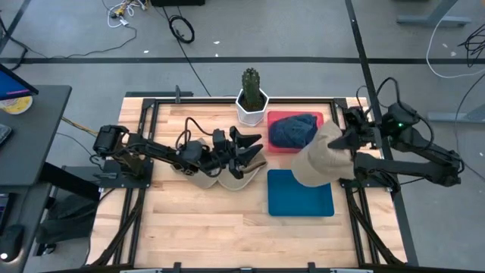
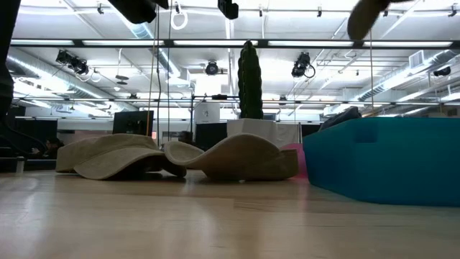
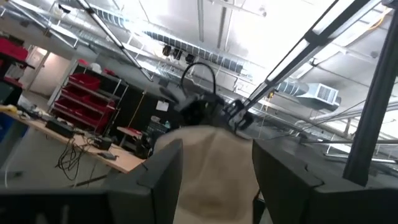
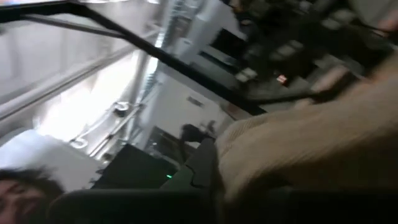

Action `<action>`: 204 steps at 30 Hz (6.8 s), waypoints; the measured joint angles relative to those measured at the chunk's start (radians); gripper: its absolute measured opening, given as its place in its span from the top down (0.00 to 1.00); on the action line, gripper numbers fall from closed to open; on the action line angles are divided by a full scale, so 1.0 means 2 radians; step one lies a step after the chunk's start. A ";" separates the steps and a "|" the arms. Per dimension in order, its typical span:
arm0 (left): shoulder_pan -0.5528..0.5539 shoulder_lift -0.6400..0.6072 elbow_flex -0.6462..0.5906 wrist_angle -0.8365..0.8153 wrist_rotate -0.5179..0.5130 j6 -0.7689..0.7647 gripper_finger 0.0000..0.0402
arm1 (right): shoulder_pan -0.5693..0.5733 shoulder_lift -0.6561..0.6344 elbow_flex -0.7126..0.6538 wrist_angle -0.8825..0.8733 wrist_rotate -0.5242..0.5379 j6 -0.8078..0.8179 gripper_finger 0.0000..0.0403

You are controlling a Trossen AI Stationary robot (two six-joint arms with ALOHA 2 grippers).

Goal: Pick & Place hat
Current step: Put the center brown cap into the blue bin

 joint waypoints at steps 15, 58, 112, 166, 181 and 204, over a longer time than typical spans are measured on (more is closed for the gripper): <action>0.002 -0.008 -0.001 -0.003 -0.031 0.023 0.51 | 0.104 -0.030 0.000 -0.145 0.143 -0.039 0.96; 0.031 -0.008 -0.002 -0.030 -0.029 0.042 0.51 | 0.442 0.090 -0.119 -0.159 0.473 0.164 0.95; 0.018 -0.008 -0.002 -0.042 -0.021 0.038 0.51 | 0.426 0.136 -0.118 -0.271 0.402 0.177 0.96; 0.018 -0.008 -0.002 -0.060 -0.022 0.037 0.51 | 0.427 0.161 -0.192 -0.074 0.374 0.189 0.96; 0.018 -0.008 -0.002 -0.060 -0.021 0.037 0.51 | 0.464 0.155 -0.189 -0.207 0.374 0.335 0.96; 0.018 -0.008 -0.002 -0.064 -0.021 0.037 0.51 | 0.470 0.155 -0.142 -0.328 0.338 0.364 0.94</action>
